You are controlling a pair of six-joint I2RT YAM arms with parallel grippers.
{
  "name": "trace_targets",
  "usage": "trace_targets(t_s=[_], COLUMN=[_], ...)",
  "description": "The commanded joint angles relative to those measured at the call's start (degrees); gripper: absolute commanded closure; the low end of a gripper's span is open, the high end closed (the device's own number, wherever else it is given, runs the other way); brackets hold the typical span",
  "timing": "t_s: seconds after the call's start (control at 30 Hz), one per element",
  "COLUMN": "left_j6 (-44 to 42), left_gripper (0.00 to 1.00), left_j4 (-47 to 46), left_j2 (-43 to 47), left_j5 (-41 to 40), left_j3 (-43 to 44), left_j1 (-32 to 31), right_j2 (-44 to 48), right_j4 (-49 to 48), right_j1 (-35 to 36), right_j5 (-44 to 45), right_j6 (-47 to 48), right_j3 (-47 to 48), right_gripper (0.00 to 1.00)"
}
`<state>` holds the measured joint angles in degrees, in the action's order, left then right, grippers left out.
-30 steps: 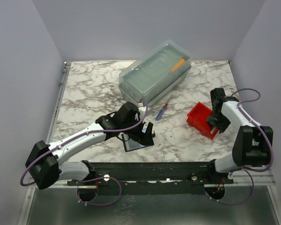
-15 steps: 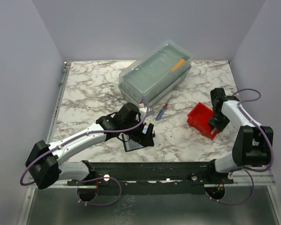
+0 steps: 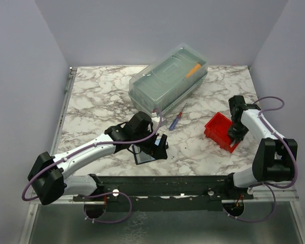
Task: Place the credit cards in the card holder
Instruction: Pick up the credit card from the storage box.
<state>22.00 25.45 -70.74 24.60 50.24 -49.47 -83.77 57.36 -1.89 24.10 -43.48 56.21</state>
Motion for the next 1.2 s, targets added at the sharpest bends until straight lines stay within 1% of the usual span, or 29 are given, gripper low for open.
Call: trace_targets(t_s=[0.0, 0.33, 0.47, 0.5, 0.57, 0.6, 0.7, 0.83, 0.87, 1.0, 1.17], left_j6=[-0.81, -0.88, -0.86, -0.90, -0.94, -0.99, -0.99, -1.00, -1.07, -0.73, -0.55], left_gripper=[0.17, 0.17, 0.16, 0.16, 0.16, 0.17, 0.16, 0.16, 0.16, 0.16, 0.15], left_j4=[-0.31, -0.36, -0.48, -0.46, -0.49, -0.49, -0.49, -0.45, -0.49, -0.31, -0.30], left_j2=[-0.36, -0.25, -0.36, -0.32, -0.36, -0.36, -0.31, 0.02, 0.13, 0.34, 0.21], left_j5=[0.29, 0.27, 0.51, 0.51, 0.38, 0.36, 0.15, -0.16, -0.43, -1.66, -2.01], left_j3=[0.95, 0.88, 0.83, 0.83, 0.85, 0.84, 0.83, 0.78, 0.82, 0.67, 0.65], left_j1=[-0.36, -0.36, -0.36, -0.36, -0.41, -0.37, -0.45, -0.36, -0.36, -0.36, -0.38], right_j2=[1.32, 1.82, 2.06, 1.86, 1.50, 1.26, -0.95, -3.38, -3.84, -4.37, -2.71], right_j4=[2.06, 2.71, 1.33, 1.21, 0.04, -0.45, -0.44, 1.03, 1.19, 1.10, -2.65], right_j1=[-0.23, -0.24, -0.30, -0.31, -0.30, -0.31, -0.31, -0.31, -0.33, -0.32, -0.39], right_j5=[-0.28, -0.53, -0.86, -0.96, -1.24, -0.98, 0.93, 3.40, 3.66, 3.56, 0.95], right_j6=[-0.46, -0.29, 0.06, 0.07, 0.38, 0.53, -0.20, -3.76, -4.44, -5.99, -3.98], right_j3=[1.81, 2.71, 1.80, 1.79, 1.56, 1.47, 1.69, 1.54, 1.44, 0.79, -0.61], right_gripper=[0.73, 0.74, 0.76, 0.72, 0.57, 0.51, 0.36, 0.22, 0.20, 0.20, 0.19])
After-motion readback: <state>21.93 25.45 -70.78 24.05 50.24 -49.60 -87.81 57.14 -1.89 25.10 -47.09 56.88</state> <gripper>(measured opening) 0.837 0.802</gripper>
